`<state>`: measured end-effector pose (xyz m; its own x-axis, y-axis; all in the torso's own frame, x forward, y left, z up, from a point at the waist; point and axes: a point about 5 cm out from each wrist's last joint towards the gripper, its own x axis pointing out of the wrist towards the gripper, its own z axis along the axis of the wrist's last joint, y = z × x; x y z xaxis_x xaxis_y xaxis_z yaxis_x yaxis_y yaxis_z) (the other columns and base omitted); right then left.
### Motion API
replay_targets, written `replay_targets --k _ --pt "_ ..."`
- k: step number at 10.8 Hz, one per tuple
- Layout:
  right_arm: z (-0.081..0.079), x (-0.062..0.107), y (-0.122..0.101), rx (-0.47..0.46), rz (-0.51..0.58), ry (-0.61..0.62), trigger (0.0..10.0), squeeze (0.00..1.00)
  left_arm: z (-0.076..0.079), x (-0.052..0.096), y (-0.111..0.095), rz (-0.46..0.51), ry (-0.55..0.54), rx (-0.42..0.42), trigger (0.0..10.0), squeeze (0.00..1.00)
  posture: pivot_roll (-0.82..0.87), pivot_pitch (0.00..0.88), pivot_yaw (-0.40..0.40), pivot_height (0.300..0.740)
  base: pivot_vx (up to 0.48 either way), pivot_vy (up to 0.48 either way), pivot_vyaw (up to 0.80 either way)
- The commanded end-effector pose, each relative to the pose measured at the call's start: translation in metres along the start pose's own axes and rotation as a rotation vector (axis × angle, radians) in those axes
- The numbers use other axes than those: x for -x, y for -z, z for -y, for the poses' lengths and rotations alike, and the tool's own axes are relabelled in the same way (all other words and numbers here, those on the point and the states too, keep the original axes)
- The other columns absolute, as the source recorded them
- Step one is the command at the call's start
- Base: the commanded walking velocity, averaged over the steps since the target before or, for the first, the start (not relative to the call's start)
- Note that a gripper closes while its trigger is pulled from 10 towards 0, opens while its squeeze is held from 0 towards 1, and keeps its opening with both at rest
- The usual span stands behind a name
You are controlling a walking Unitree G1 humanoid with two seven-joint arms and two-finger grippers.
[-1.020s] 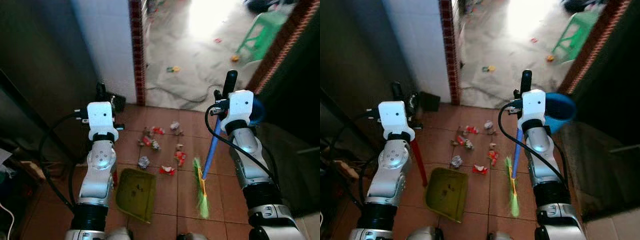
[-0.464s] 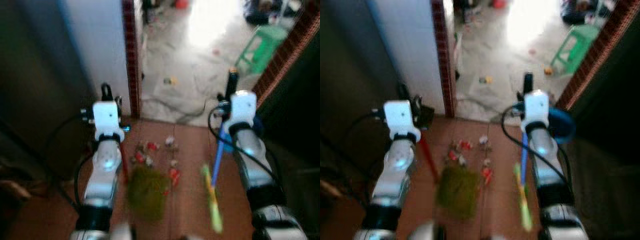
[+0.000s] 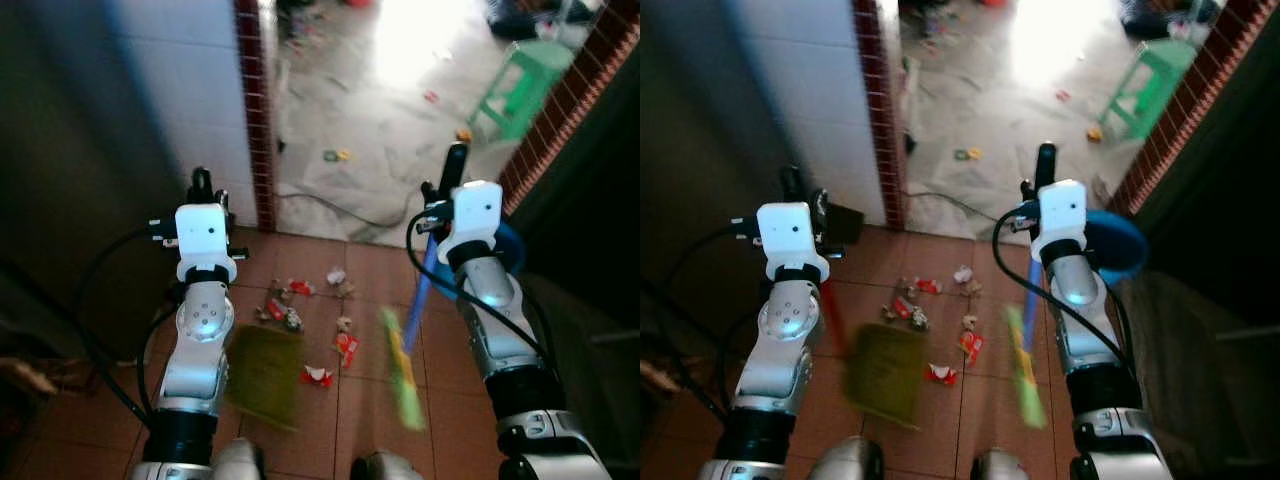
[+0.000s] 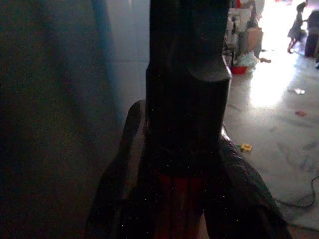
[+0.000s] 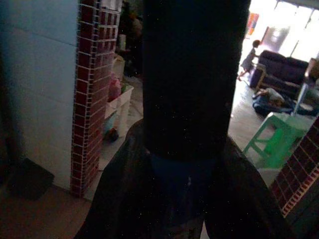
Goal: Sweep floor
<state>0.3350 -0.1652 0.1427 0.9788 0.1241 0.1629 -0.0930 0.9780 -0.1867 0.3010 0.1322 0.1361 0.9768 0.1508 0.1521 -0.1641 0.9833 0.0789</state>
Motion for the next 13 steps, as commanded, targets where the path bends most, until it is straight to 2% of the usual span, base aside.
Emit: replay_targets --k 1,7,13 --pt "0.0036 -0.0025 -0.0084 0.010 0.036 0.004 10.0 0.00 0.0014 -0.0029 -0.0123 0.063 -0.002 0.000 10.0 0.00 0.03 0.061 -0.048 0.740 0.000 0.000 0.00" --pt "0.0024 -0.0031 -0.0080 0.012 0.039 -0.001 10.0 0.00 0.0011 -0.0044 -0.0136 0.071 -0.010 -0.016 10.0 0.00 0.03 0.044 -0.043 0.740 0.000 0.000 0.00" --pt "0.0009 -0.0007 -0.0078 0.003 0.040 -0.006 10.0 0.00 -0.0059 -0.0024 -0.0089 0.057 -0.056 -0.045 10.0 0.00 0.02 0.059 -0.044 0.740 0.000 0.000 0.66"
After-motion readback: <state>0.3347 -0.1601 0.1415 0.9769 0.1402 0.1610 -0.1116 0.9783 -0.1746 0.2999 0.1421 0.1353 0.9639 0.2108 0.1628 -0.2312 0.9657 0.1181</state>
